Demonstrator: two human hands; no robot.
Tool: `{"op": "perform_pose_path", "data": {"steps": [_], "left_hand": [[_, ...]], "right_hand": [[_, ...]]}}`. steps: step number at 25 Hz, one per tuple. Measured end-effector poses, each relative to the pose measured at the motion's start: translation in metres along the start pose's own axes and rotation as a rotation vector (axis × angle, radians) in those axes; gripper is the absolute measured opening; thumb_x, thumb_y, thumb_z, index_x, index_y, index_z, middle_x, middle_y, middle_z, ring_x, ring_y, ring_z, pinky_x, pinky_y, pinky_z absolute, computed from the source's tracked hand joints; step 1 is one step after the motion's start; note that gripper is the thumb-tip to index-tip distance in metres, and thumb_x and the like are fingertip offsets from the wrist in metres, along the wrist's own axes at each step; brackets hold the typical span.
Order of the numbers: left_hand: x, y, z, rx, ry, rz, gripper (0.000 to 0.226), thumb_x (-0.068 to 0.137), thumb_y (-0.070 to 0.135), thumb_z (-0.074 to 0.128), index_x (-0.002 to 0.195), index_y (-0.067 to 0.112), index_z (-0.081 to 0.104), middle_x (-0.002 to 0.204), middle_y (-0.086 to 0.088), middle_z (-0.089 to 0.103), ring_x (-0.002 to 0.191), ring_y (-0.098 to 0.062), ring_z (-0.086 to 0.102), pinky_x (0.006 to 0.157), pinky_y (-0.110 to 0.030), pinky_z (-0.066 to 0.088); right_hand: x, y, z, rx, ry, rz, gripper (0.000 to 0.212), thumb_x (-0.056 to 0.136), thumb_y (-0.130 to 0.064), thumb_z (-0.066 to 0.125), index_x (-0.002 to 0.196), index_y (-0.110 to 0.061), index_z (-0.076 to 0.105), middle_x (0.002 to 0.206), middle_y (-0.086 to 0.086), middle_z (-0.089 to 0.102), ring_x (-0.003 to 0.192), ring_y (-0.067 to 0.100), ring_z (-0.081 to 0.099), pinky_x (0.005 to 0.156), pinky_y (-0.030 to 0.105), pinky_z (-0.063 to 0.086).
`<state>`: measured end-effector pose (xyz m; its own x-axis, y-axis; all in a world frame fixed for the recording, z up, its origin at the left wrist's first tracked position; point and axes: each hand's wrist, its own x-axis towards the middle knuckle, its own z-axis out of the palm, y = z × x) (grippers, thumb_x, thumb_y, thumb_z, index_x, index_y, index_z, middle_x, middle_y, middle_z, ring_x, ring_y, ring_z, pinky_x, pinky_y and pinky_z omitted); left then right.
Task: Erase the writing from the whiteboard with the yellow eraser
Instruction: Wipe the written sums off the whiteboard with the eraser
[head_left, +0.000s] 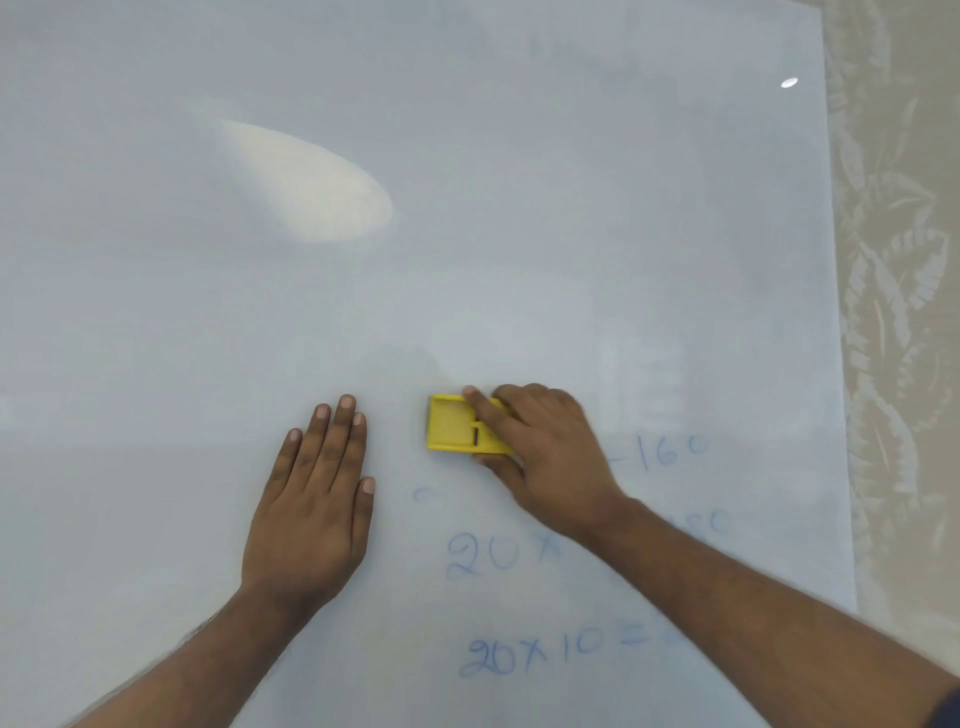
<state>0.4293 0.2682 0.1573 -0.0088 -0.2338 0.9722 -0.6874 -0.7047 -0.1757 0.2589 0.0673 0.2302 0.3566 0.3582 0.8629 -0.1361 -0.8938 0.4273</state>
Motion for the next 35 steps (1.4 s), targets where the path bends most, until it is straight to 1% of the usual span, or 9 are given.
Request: {"op": "perform_pose_path", "data": {"steps": [4, 7, 11, 15, 19, 23, 29, 31, 35], "left_hand": [[-0.001, -0.002, 0.0, -0.006, 0.009, 0.022, 0.06, 0.103, 0.026, 0.029, 0.158, 0.002, 0.024, 0.169, -0.012, 0.02, 0.157, -0.027, 0.017, 0.127, -0.047, 0.017], [-0.002, -0.003, -0.001, -0.001, -0.004, 0.011, 0.06, 0.104, 0.026, 0.029, 0.159, 0.002, 0.023, 0.169, -0.011, 0.019, 0.157, -0.026, 0.016, 0.127, -0.046, 0.016], [-0.007, 0.0, -0.001, 0.0, -0.026, -0.012, 0.061, 0.104, 0.027, 0.026, 0.159, 0.003, 0.019, 0.17, -0.009, 0.015, 0.158, -0.025, 0.013, 0.128, -0.046, 0.014], [-0.008, -0.001, 0.001, 0.006, -0.036, -0.007, 0.061, 0.104, 0.028, 0.024, 0.16, 0.004, 0.017, 0.17, -0.009, 0.014, 0.158, -0.025, 0.012, 0.128, -0.045, 0.012], [-0.008, 0.0, 0.0, -0.006, -0.033, -0.007, 0.061, 0.104, 0.029, 0.025, 0.16, 0.003, 0.018, 0.17, -0.009, 0.015, 0.158, -0.026, 0.013, 0.128, -0.046, 0.013], [-0.009, 0.0, -0.002, 0.002, -0.042, 0.003, 0.062, 0.104, 0.029, 0.025, 0.16, 0.003, 0.018, 0.17, -0.01, 0.014, 0.158, -0.026, 0.012, 0.129, -0.044, 0.011], [0.006, 0.017, -0.001, 0.012, -0.008, 0.05, 0.061, 0.103, 0.026, 0.028, 0.158, 0.0, 0.022, 0.169, -0.012, 0.018, 0.157, -0.027, 0.017, 0.128, -0.045, 0.013], [0.02, 0.028, 0.001, -0.025, 0.013, 0.006, 0.061, 0.103, 0.026, 0.029, 0.158, 0.001, 0.023, 0.169, -0.012, 0.019, 0.157, -0.026, 0.017, 0.128, -0.046, 0.015], [0.026, 0.03, 0.008, -0.024, 0.024, -0.032, 0.061, 0.104, 0.028, 0.028, 0.16, 0.003, 0.019, 0.17, -0.01, 0.016, 0.158, -0.025, 0.013, 0.128, -0.045, 0.013]], "right_hand": [[-0.021, -0.032, 0.02, 0.017, -0.054, -0.146, 0.054, 0.095, -0.041, 0.052, 0.144, -0.021, 0.041, 0.122, 0.003, 0.056, 0.103, 0.027, 0.051, 0.091, 0.04, 0.039], [-0.045, -0.009, 0.01, -0.03, -0.112, -0.286, 0.051, 0.097, -0.042, 0.05, 0.144, -0.022, 0.043, 0.122, 0.003, 0.058, 0.102, 0.027, 0.053, 0.092, 0.039, 0.041], [-0.046, 0.039, -0.01, -0.047, -0.067, -0.113, 0.054, 0.094, -0.042, 0.053, 0.142, -0.02, 0.046, 0.12, 0.007, 0.06, 0.103, 0.031, 0.057, 0.09, 0.04, 0.041], [-0.028, 0.033, -0.005, 0.029, 0.018, 0.108, 0.056, 0.092, -0.04, 0.057, 0.143, -0.019, 0.045, 0.118, 0.006, 0.059, 0.103, 0.031, 0.056, 0.089, 0.042, 0.042], [-0.06, 0.015, 0.007, 0.016, -0.043, -0.04, 0.054, 0.095, -0.042, 0.052, 0.145, -0.022, 0.042, 0.122, 0.005, 0.057, 0.104, 0.029, 0.053, 0.091, 0.041, 0.039], [-0.09, 0.05, -0.009, -0.031, -0.122, -0.203, 0.051, 0.096, -0.041, 0.054, 0.142, -0.02, 0.046, 0.121, 0.005, 0.06, 0.104, 0.028, 0.055, 0.092, 0.04, 0.044], [-0.063, 0.111, -0.035, -0.04, -0.047, 0.131, 0.055, 0.094, -0.043, 0.052, 0.144, -0.021, 0.044, 0.124, 0.003, 0.059, 0.11, 0.03, 0.055, 0.094, 0.041, 0.041], [-0.063, 0.102, -0.028, 0.001, -0.035, 0.133, 0.055, 0.094, -0.041, 0.054, 0.144, -0.021, 0.043, 0.125, 0.004, 0.058, 0.11, 0.029, 0.055, 0.095, 0.042, 0.042], [-0.106, 0.099, -0.022, 0.003, -0.093, -0.006, 0.049, 0.097, -0.041, 0.049, 0.142, -0.022, 0.044, 0.126, 0.001, 0.057, 0.112, 0.027, 0.052, 0.099, 0.037, 0.038]]}}
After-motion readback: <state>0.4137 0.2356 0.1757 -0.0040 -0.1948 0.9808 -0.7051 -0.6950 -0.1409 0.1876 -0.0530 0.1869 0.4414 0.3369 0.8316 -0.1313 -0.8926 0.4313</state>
